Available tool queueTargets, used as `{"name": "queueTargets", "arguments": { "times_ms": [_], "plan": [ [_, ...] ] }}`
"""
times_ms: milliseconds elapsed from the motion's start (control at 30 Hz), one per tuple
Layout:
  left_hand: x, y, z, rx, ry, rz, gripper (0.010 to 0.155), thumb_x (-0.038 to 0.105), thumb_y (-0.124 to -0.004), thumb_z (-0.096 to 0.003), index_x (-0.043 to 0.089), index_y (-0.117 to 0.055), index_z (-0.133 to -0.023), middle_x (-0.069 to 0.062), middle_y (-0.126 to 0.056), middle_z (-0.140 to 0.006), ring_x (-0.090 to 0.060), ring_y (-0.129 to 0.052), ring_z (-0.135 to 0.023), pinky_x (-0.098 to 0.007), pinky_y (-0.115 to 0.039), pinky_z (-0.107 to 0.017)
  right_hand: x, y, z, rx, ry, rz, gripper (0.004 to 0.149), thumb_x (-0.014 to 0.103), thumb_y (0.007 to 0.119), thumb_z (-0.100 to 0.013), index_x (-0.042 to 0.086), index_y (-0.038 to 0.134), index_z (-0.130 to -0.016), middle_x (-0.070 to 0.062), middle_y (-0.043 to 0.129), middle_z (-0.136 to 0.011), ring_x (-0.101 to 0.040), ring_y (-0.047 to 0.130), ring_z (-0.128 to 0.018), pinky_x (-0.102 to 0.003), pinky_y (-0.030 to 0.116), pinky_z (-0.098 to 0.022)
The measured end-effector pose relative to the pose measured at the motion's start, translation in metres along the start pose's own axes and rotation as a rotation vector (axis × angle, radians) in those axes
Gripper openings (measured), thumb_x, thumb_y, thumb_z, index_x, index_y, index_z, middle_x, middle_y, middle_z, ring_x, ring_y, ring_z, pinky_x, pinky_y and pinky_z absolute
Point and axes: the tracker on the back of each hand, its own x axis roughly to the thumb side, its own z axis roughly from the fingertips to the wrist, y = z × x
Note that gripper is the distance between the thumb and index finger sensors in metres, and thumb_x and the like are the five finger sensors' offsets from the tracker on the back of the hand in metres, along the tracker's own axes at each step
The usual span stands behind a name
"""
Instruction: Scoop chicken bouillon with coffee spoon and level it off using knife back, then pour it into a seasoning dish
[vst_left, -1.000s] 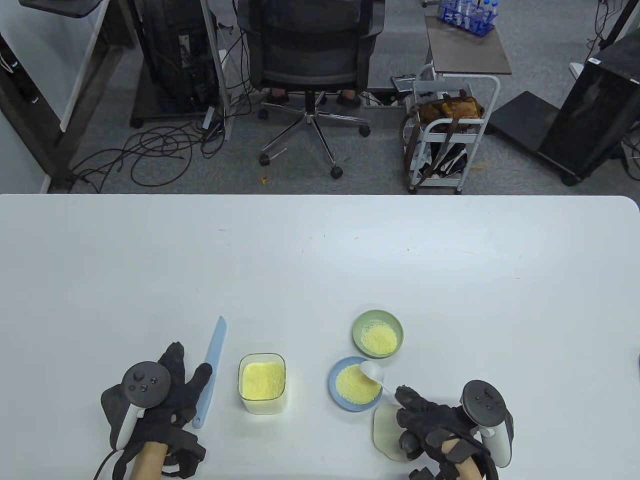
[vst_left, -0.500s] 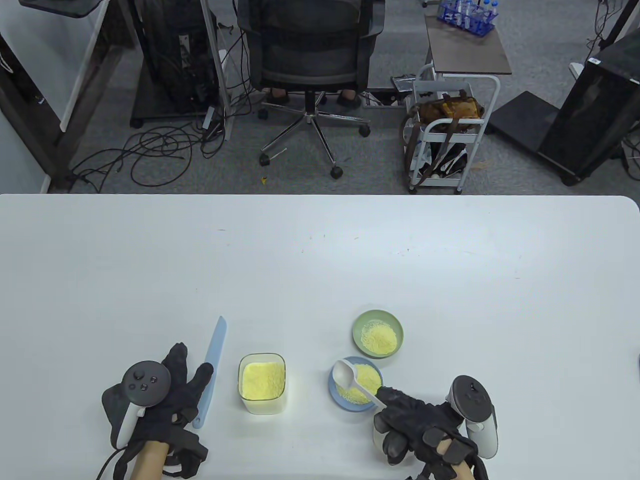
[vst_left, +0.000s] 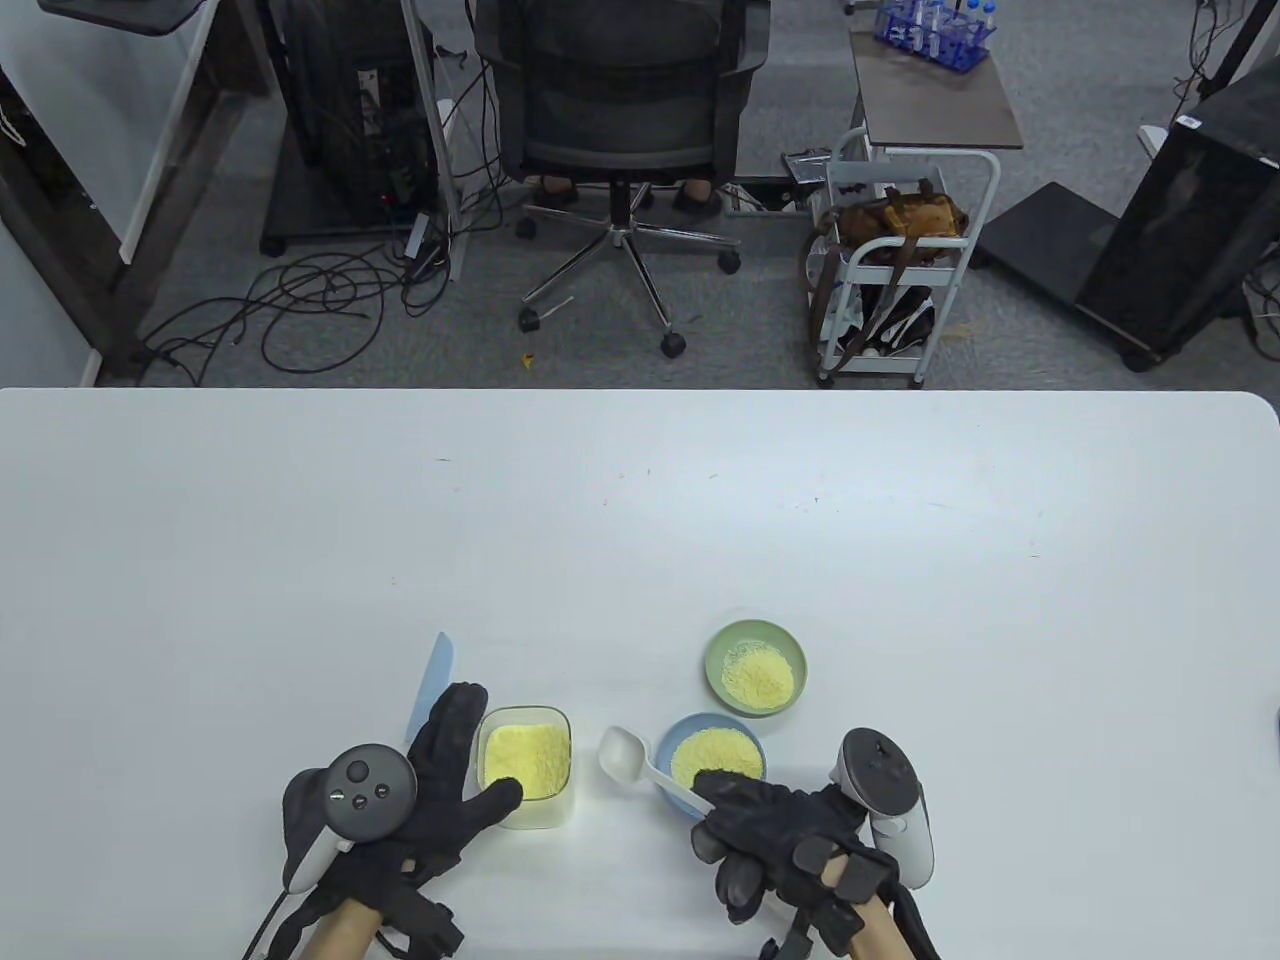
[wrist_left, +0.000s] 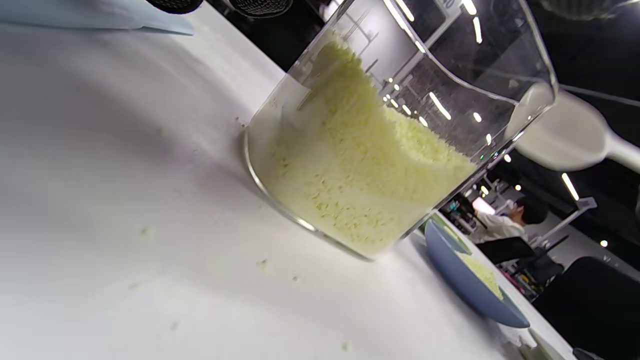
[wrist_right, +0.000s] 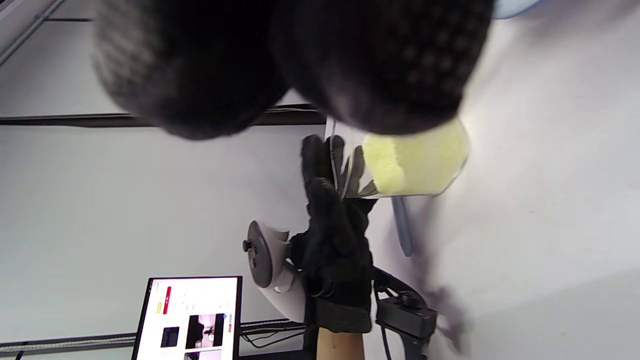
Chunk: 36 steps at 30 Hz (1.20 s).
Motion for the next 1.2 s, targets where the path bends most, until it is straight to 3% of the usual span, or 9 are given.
{"name": "queueTargets", "arguments": {
  "times_ms": [133,467,800,867,933,1067,1200],
  "plan": [
    [-0.002,0.0,0.0,-0.002,0.0,0.015,0.093,0.075,-0.067,-0.0377,0.034,-0.026,-0.111,-0.007,-0.033,-0.122,-0.035,-0.047,-0.114,-0.061,-0.047,-0.075,0.022,0.014,-0.025,0.027,0.035,0.133,0.047,0.02,0.069,-0.047,-0.004,0.051,-0.083,-0.029,0.072,-0.059,-0.003,0.093,-0.024,-0.025,0.087,-0.012],
    [-0.002,0.0,0.0,-0.014,0.005,0.014,0.094,0.076,-0.066,-0.0371,0.035,-0.026,-0.111,-0.009,-0.036,-0.121,-0.036,-0.048,-0.113,-0.061,-0.047,-0.075,0.049,0.045,-0.093,-0.059,0.186,0.66,0.041,0.012,0.078,-0.037,-0.001,0.07,-0.075,-0.035,0.072,-0.055,-0.013,0.091,-0.016,-0.034,0.081,-0.007],
    [-0.003,0.0,-0.001,-0.02,0.007,0.022,0.094,0.075,-0.067,-0.0371,0.035,-0.025,-0.111,-0.01,-0.039,-0.12,-0.036,-0.049,-0.112,-0.061,-0.048,-0.075,0.058,0.069,-0.115,-0.001,0.324,0.758,0.041,0.005,0.081,-0.031,-0.01,0.074,-0.069,-0.039,0.076,-0.047,-0.007,0.088,0.001,-0.029,0.081,0.009],
    [-0.003,0.0,-0.001,-0.019,0.007,0.014,0.093,0.075,-0.066,-0.0373,0.035,-0.025,-0.111,-0.01,-0.039,-0.12,-0.036,-0.049,-0.112,-0.061,-0.048,-0.075,0.056,0.074,-0.119,0.1,0.367,0.724,0.041,0.005,0.079,-0.032,-0.012,0.071,-0.069,-0.038,0.077,-0.045,-0.003,0.087,0.002,-0.026,0.081,0.011],
    [-0.003,0.0,-0.001,-0.018,0.008,0.011,0.094,0.075,-0.066,-0.0372,0.035,-0.025,-0.111,-0.011,-0.04,-0.12,-0.036,-0.05,-0.112,-0.061,-0.048,-0.075,0.052,0.074,-0.119,0.097,0.366,0.679,0.041,0.006,0.078,-0.034,-0.013,0.07,-0.069,-0.038,0.08,-0.042,0.0,0.087,0.003,-0.025,0.082,0.013],
    [-0.003,0.0,-0.001,-0.022,0.01,0.013,0.094,0.075,-0.067,-0.0369,0.035,-0.025,-0.111,-0.011,-0.04,-0.12,-0.036,-0.049,-0.112,-0.061,-0.048,-0.074,0.034,0.066,-0.118,0.204,0.394,0.456,0.041,0.009,0.073,-0.04,-0.015,0.061,-0.071,-0.035,0.082,-0.041,0.005,0.089,-0.001,-0.022,0.087,0.01],
    [-0.004,0.0,-0.001,-0.02,0.012,0.011,0.094,0.076,-0.067,-0.0368,0.036,-0.025,-0.111,-0.011,-0.04,-0.12,-0.036,-0.049,-0.112,-0.061,-0.048,-0.074,0.013,0.057,-0.109,0.184,0.354,0.176,0.039,0.008,0.07,-0.043,-0.014,0.055,-0.072,-0.036,0.081,-0.041,0.005,0.091,-0.004,-0.023,0.089,0.007]
  ]
}}
